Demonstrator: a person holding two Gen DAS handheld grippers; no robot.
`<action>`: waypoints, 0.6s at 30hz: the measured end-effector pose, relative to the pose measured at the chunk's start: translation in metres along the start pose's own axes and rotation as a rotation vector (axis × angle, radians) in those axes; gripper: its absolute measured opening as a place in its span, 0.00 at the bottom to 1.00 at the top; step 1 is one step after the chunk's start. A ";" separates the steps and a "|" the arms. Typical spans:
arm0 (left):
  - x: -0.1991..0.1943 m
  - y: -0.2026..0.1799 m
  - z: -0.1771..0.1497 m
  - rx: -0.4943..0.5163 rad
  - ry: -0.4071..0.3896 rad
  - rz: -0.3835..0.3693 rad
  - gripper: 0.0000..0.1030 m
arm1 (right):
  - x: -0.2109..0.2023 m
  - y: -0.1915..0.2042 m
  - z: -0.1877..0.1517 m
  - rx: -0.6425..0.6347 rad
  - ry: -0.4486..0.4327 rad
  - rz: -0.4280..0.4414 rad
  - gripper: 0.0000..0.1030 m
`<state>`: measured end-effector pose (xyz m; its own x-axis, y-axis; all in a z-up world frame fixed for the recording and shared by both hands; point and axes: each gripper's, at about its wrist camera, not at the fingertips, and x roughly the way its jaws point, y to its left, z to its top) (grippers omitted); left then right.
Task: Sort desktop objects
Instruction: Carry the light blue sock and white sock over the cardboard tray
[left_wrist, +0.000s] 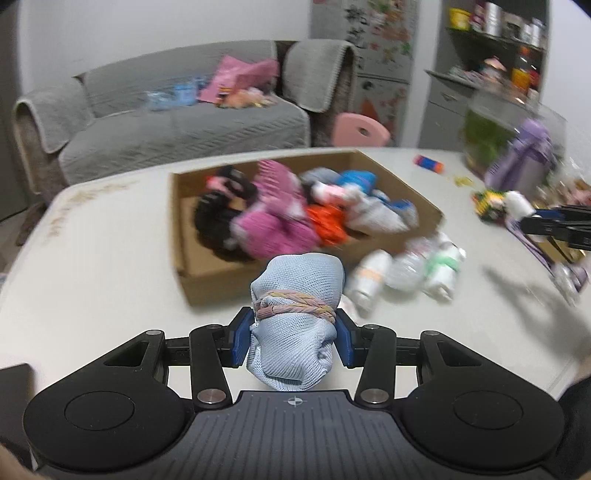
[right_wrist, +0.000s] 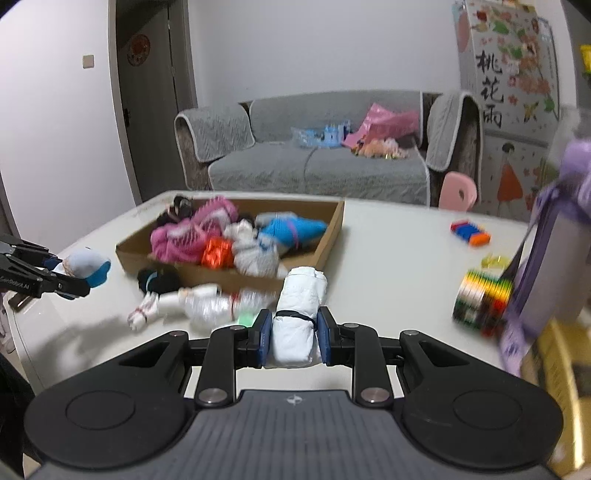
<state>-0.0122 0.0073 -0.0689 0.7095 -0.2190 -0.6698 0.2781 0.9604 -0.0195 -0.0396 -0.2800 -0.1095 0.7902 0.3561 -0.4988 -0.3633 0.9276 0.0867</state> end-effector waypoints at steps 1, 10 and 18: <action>-0.001 0.005 0.003 -0.007 -0.005 0.014 0.51 | 0.000 0.000 0.005 -0.006 -0.006 -0.001 0.23; 0.003 0.047 0.044 -0.071 -0.039 0.075 0.51 | 0.010 0.002 0.053 -0.050 -0.055 0.011 0.23; 0.018 0.058 0.071 -0.069 -0.048 0.100 0.51 | 0.029 0.014 0.082 -0.107 -0.062 0.037 0.23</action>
<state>0.0625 0.0471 -0.0291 0.7620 -0.1283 -0.6348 0.1604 0.9870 -0.0069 0.0189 -0.2472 -0.0524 0.8034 0.3990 -0.4421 -0.4405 0.8977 0.0097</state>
